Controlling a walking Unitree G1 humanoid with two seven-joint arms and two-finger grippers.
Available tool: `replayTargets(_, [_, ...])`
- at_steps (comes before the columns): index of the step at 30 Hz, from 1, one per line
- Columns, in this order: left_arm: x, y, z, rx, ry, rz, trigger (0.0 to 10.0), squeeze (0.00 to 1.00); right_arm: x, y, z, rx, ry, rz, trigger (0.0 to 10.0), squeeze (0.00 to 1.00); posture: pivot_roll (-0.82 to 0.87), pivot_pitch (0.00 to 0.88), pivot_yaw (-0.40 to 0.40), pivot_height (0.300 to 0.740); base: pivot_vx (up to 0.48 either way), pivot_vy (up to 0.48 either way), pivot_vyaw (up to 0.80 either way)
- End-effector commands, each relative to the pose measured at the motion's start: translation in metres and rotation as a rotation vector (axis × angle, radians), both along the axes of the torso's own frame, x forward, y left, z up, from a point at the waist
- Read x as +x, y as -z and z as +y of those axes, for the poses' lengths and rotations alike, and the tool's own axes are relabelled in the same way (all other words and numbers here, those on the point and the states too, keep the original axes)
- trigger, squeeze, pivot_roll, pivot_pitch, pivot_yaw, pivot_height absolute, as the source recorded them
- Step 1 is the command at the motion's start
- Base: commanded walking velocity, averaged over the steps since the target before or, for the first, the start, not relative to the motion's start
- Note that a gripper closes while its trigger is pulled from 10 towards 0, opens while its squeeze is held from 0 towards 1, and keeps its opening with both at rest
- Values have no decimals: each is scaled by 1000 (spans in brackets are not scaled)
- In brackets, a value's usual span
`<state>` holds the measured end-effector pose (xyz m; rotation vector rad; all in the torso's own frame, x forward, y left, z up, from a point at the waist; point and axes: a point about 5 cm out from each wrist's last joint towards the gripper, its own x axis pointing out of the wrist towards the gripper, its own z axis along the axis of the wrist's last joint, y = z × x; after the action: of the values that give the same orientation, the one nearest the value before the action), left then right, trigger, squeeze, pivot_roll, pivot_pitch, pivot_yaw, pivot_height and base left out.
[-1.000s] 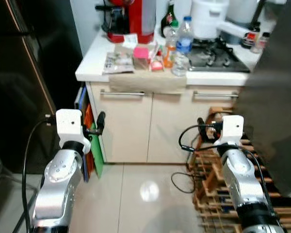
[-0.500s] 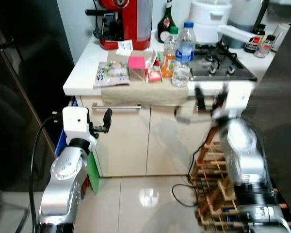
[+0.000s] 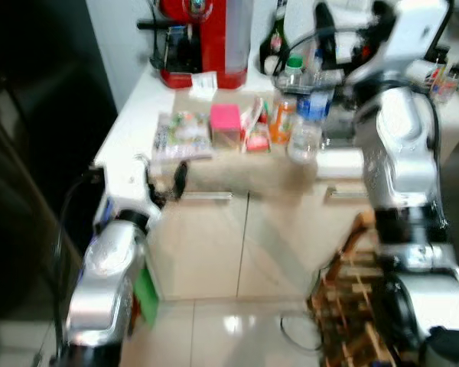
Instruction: Restocking fridge
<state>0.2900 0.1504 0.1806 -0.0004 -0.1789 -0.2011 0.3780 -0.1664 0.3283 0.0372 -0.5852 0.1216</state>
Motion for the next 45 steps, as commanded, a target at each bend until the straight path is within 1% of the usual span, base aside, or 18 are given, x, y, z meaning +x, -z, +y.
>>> replayTargets(1, [0,-7,6,7,-10,-24,10000,0,1,-11,9,0,-11,-20,10000,0,-54,0,-6,740,0,0,0])
replayTargets(2, [0,-11,4,10,-1,-39,10000,0,2,-12,8,6,-5,-15,10000,0,-52,0,-10,740,0,0,0])
replayTargets(3, [-1,-21,1,-6,28,-68,10000,0,4,-13,6,7,1,-1,10000,0,-52,0,-10,740,0,0,0])
replayTargets(6, [-1,-29,-2,-21,51,-89,10000,0,5,-12,5,7,-4,21,10000,0,-52,0,-11,740,0,0,0])
replayTargets(7, [-1,-33,-4,-24,71,-101,10000,0,6,-12,4,3,2,45,10000,0,-54,0,-11,740,0,0,0])
replayTargets(8, [-2,-44,-10,-15,137,-128,10000,0,7,-10,-3,26,2,99,10000,0,-55,0,-11,740,0,0,0])
replayTargets(9, [-3,-47,-12,-10,162,-138,10000,0,8,-10,-5,28,9,120,10000,0,-56,0,-10,740,0,0,0])
replayTargets(11, [-3,-49,-13,-6,175,-143,10000,0,8,-9,-7,29,13,131,10000,0,-58,0,-8,740,0,0,0])
replayTargets(15, [-3,-55,-16,-8,237,-152,10000,0,8,-3,-24,43,55,185,10000,0,-71,0,1,740,0,0,0])
replayTargets(20, [-1,-57,-16,-18,259,-146,10000,0,5,1,-31,37,82,222,10000,0,-86,0,10,740,0,0,0])
replayTargets(21, [-1,-56,-18,-15,281,-138,10000,0,5,6,-32,42,84,258,10000,0,-90,0,9,740,0,0,0])
replayTargets(23, [-1,-56,-19,-10,294,-135,10000,0,5,9,-33,45,84,275,10000,0,-90,0,9,740,0,0,0])
replayTargets(27, [-1,-54,-31,32,405,-127,10000,0,11,27,-36,83,73,390,10000,0,-88,0,0,740,0,0,0])
replayTargets(28, [-1,-54,-31,32,405,-127,10000,0,11,27,-36,83,73,390,10000,0,-88,0,0,740,0,0,0])
replayTargets(30, [1,-58,-38,34,445,-135,10000,0,14,35,-37,94,61,428,10000,0,-88,0,-1,740,0,0,0])
replayTargets(34, [3,-60,-41,26,451,-143,10000,0,16,37,-35,96,59,438,10000,0,-91,0,0,740,0,0,0])
replayTargets(38, [3,-61,-42,14,454,-148,10000,0,18,31,-26,73,33,422,10000,0,-88,0,-7,740,0,0,0])
replayTargets(45, [1,-60,-43,4,458,-147,10000,0,21,31,-19,60,10,424,10000,0,-82,0,-12,740,0,0,0])
